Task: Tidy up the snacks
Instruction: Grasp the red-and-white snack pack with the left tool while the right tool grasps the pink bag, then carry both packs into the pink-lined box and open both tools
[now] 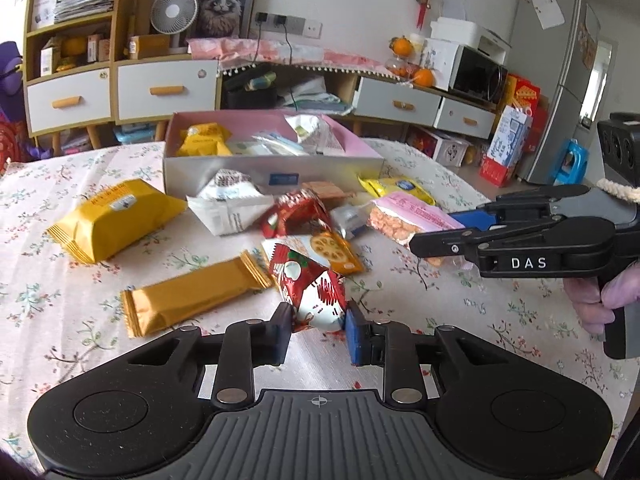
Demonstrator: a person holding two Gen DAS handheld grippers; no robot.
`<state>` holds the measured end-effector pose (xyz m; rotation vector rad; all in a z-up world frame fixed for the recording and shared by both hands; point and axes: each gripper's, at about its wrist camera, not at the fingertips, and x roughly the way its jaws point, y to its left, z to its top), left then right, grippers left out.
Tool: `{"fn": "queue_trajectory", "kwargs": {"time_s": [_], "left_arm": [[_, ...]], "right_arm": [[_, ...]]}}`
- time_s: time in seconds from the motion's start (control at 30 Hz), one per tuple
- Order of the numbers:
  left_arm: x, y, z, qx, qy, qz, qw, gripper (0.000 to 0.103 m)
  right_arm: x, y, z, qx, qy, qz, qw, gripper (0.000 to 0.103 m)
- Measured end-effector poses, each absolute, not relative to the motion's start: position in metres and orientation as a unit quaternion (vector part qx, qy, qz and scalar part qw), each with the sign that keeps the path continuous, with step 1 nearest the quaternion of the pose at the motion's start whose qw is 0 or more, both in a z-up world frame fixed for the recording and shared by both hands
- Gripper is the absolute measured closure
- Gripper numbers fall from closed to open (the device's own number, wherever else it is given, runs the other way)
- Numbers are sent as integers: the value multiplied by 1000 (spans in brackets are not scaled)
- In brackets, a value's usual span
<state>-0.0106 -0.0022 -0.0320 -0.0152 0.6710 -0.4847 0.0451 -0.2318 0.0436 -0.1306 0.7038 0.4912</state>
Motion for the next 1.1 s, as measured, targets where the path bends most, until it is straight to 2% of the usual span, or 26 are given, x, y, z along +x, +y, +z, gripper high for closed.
{"fn": "queue_trajectory", "kwargs": {"time_s": [0.57,1.1], "left_arm": [[25,6,0,-36,322,-209,923,78],[126,-9,12,-43,328,-190,924,78]], "right_arm": [[73,-226,65,-23,334,201,921,73],[145,-236,65,41,342,130,930,73]]}}
